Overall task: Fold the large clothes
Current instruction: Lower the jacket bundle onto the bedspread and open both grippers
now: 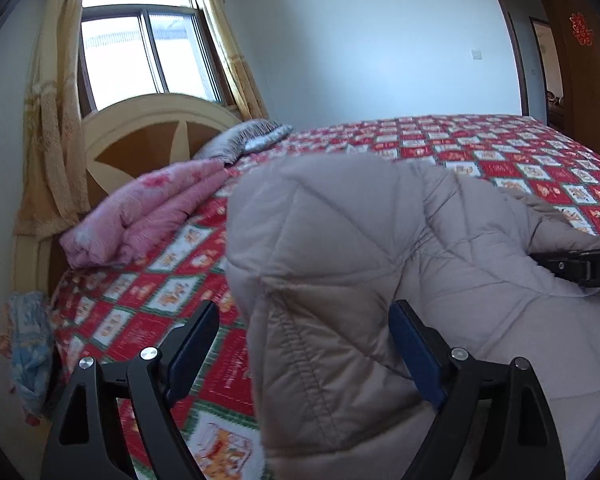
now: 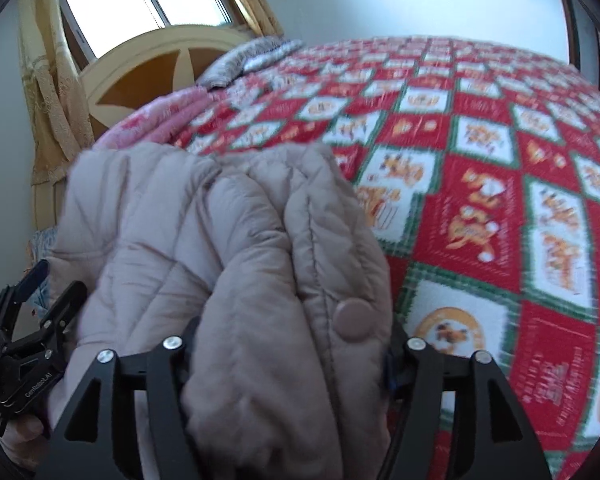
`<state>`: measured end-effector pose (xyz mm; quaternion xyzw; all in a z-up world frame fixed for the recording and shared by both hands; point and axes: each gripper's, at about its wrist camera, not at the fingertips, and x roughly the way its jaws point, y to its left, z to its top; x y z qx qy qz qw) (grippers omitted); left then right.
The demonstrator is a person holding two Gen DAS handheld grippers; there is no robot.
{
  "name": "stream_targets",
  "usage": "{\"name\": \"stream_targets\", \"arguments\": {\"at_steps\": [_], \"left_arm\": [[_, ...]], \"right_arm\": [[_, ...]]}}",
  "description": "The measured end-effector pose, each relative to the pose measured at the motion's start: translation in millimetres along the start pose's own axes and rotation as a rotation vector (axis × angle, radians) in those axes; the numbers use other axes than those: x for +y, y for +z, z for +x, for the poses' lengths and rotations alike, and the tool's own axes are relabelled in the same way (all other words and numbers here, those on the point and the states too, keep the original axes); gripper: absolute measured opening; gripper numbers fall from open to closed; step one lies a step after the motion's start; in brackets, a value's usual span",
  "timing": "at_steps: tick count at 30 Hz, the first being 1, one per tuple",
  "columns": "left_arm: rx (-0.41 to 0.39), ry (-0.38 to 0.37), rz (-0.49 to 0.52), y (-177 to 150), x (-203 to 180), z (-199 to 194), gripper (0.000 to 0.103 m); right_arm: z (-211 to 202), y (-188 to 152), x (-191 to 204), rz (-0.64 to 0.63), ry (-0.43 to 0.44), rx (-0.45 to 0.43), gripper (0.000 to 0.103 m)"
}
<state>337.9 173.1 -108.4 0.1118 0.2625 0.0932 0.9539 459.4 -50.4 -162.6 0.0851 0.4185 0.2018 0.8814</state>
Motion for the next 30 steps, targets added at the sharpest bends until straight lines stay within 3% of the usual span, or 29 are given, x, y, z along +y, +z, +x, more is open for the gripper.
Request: {"name": "stream_targets", "arguments": {"at_steps": [3,7,12,20,30], "left_arm": [[-0.060,-0.022,-0.032,6.9,10.8,-38.3,0.087],[-0.106,-0.026,-0.042,11.8,17.4,-79.5,0.087],[-0.180,-0.044,-0.032,10.9,20.7,-125.8,0.087],[-0.233,-0.057,-0.059,13.7,25.0,-155.3,0.087],[-0.247,-0.062,-0.068,14.8,24.3,-162.9,0.088]], "right_arm": [[-38.2,-2.4,5.5,-0.011,-0.034,-0.082,0.086],[-90.5,-9.4,16.2,-0.019,-0.054,-0.176,0.089],[-128.0,-21.6,34.5,-0.052,-0.063,-0.248,0.094],[-154.7,-33.3,49.5,-0.083,-0.064,-0.289,0.094],[-167.9,-42.7,48.9,-0.080,-0.060,-0.301,0.094]]}}
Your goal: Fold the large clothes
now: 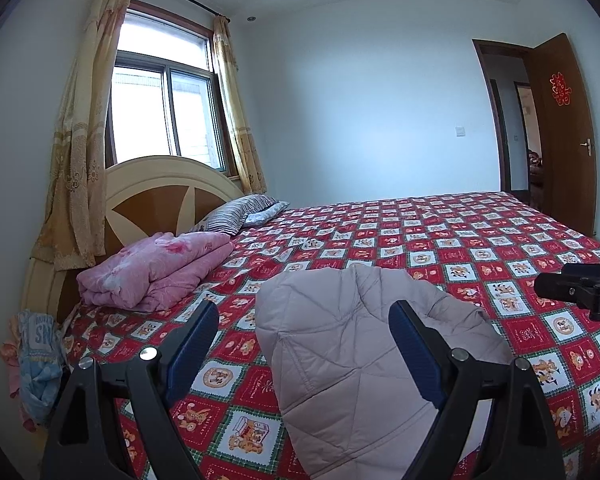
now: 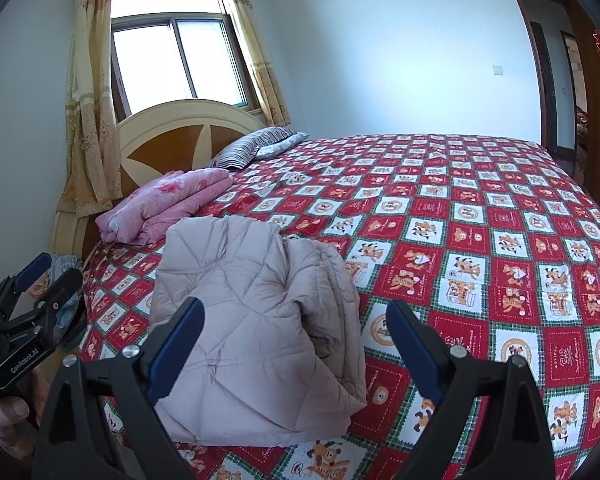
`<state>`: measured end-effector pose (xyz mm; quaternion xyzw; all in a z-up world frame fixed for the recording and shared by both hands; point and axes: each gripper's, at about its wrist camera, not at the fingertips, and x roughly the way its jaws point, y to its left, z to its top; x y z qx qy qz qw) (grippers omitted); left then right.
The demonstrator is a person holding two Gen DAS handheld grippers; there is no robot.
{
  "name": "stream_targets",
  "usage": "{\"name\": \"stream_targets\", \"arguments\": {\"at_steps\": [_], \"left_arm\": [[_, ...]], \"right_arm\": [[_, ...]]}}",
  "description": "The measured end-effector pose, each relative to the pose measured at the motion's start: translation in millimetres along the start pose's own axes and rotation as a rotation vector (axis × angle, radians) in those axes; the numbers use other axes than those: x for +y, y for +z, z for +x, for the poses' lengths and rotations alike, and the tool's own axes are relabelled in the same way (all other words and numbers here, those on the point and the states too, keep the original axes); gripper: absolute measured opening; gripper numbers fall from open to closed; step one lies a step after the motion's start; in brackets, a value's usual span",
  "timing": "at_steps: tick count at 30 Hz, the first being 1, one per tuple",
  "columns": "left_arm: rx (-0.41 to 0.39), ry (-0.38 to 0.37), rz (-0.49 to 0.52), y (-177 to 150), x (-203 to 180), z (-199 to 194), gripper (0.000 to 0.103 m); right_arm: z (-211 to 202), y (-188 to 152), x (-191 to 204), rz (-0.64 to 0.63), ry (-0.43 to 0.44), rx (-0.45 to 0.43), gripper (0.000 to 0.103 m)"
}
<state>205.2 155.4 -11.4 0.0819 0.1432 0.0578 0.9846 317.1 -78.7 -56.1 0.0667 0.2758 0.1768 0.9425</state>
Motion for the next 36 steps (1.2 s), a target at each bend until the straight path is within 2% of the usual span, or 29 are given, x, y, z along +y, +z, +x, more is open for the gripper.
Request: {"name": "stream_targets", "arguments": {"at_steps": [36], "left_arm": [[0.005,0.006,0.006,-1.7,-0.1,0.9,0.088]], "right_arm": [[-9.4,-3.7,-0.9,0.010,0.012,0.003,0.094]]}}
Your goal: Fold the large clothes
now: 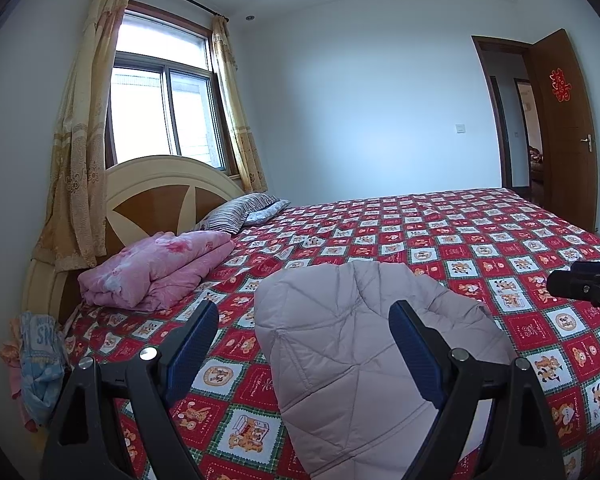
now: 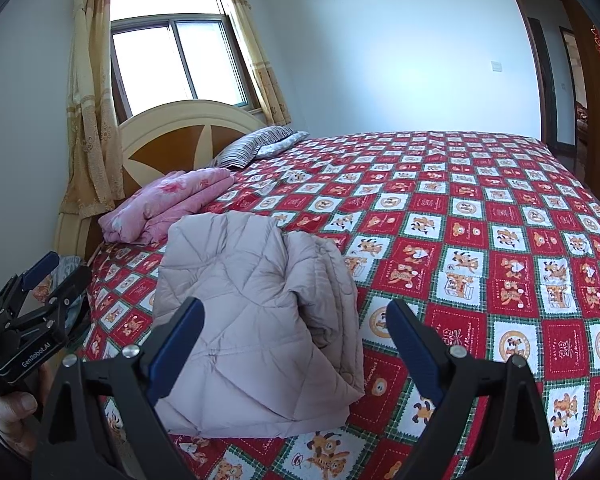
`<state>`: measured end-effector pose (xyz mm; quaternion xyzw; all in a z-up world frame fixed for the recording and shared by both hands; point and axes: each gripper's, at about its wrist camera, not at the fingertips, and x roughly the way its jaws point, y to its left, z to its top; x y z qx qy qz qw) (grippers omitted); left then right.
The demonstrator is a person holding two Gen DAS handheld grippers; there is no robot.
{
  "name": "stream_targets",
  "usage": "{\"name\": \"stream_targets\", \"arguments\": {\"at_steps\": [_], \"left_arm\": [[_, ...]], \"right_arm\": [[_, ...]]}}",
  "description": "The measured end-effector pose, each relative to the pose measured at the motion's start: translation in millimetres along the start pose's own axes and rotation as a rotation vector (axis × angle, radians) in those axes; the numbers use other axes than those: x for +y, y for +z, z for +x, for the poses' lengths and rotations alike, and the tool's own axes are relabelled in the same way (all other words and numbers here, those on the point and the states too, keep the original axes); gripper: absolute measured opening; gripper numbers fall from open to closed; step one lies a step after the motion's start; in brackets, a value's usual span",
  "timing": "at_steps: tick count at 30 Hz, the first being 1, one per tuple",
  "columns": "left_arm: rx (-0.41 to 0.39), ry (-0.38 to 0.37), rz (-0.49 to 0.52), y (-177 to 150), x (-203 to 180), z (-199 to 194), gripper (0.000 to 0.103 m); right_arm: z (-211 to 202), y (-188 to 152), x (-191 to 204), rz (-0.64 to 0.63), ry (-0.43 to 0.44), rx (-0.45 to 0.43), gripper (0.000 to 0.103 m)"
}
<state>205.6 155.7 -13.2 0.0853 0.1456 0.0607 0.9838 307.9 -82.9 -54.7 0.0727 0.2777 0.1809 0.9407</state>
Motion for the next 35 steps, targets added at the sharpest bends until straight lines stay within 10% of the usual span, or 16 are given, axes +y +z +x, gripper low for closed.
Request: {"name": "stream_targets", "arguments": {"at_steps": [35], "left_arm": [[0.023,0.008,0.005,-3.6,-4.0,7.0,0.096]], "right_arm": [[-0.6,-0.1,6.6,-0.006,0.004,0.006,0.094]]}}
